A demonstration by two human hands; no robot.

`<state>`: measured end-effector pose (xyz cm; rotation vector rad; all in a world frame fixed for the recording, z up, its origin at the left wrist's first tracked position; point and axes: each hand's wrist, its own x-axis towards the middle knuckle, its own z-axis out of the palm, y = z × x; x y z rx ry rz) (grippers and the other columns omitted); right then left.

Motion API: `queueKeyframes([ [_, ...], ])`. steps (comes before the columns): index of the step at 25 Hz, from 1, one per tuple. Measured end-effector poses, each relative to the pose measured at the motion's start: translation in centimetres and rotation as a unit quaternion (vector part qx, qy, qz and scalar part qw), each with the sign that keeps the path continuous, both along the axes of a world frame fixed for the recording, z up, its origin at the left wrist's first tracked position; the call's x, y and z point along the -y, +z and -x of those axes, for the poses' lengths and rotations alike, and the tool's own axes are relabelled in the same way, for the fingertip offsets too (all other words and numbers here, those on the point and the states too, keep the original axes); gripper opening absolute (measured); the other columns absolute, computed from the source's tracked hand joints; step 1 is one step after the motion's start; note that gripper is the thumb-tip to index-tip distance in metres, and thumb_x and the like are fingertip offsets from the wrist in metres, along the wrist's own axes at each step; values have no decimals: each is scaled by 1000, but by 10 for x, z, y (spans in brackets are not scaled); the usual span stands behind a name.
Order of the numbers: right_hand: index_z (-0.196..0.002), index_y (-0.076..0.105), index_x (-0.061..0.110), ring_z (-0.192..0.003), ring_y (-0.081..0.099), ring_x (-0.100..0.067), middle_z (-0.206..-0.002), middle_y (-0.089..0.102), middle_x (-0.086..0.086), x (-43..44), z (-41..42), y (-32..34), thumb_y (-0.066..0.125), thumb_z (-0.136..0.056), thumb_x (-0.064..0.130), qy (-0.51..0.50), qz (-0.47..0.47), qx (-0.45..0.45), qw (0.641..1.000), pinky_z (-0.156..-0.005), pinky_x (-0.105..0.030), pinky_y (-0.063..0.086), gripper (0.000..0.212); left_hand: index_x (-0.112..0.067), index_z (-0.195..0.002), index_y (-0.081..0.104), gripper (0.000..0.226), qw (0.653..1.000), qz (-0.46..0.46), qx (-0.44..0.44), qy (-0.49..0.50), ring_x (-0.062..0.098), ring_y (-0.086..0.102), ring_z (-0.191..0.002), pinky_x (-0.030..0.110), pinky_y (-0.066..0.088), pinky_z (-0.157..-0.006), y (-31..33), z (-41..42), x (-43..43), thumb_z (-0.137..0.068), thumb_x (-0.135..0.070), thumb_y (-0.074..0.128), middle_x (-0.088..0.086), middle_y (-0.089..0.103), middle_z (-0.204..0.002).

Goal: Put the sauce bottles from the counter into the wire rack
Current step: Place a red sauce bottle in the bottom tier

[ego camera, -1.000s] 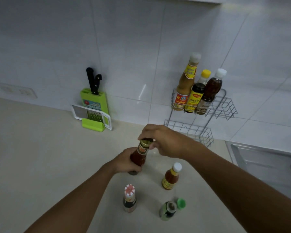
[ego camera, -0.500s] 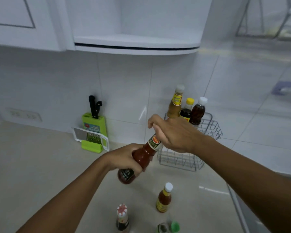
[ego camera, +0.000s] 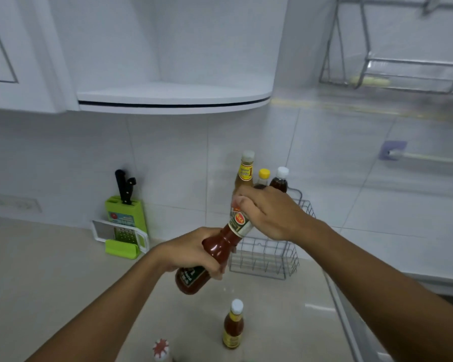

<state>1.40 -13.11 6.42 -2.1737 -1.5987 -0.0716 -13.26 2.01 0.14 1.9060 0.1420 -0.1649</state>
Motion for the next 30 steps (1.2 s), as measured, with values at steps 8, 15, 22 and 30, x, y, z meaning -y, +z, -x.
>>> queueKeyframes([
  [8, -68, 51, 21, -70, 59, -27, -75, 63, -8, 3, -16, -5, 25, -92, 46, -138, -27, -29, 990, -65, -42, 51, 43, -41, -109, 57, 61, 925, -264, 107, 253, 14, 63, -72, 31, 53, -64, -12, -28, 41, -53, -34, 78, -12, 67, -80],
  [15, -117, 66, 22, -56, 63, -25, -94, 75, -15, 26, -28, -55, 74, -87, 49, -28, -85, -480, 873, -50, -33, 52, 42, -33, -121, 30, 83, 987, -41, 35, 150, 14, 71, -84, 33, 61, -80, -13, -55, 33, -62, -17, 86, -1, 69, -102],
  [22, -108, 71, 21, -80, 78, -22, -97, 79, -5, 33, -62, -117, 92, -72, 21, -123, -109, -410, 897, -73, -40, 66, 42, -36, -141, 15, 107, 992, -85, -7, 95, 18, 58, -115, 31, 57, -84, -78, -103, 14, -67, -16, 89, 1, 53, -129],
  [30, -110, 72, 22, -104, 67, -8, -111, 69, 7, -1, -98, -200, 93, -65, 8, -169, -132, -315, 924, -90, -29, 58, 51, -2, -145, 40, 48, 956, -63, -197, 207, 29, 55, -109, 31, 44, -81, -171, -153, -41, -97, -2, 47, 21, 51, -144],
])
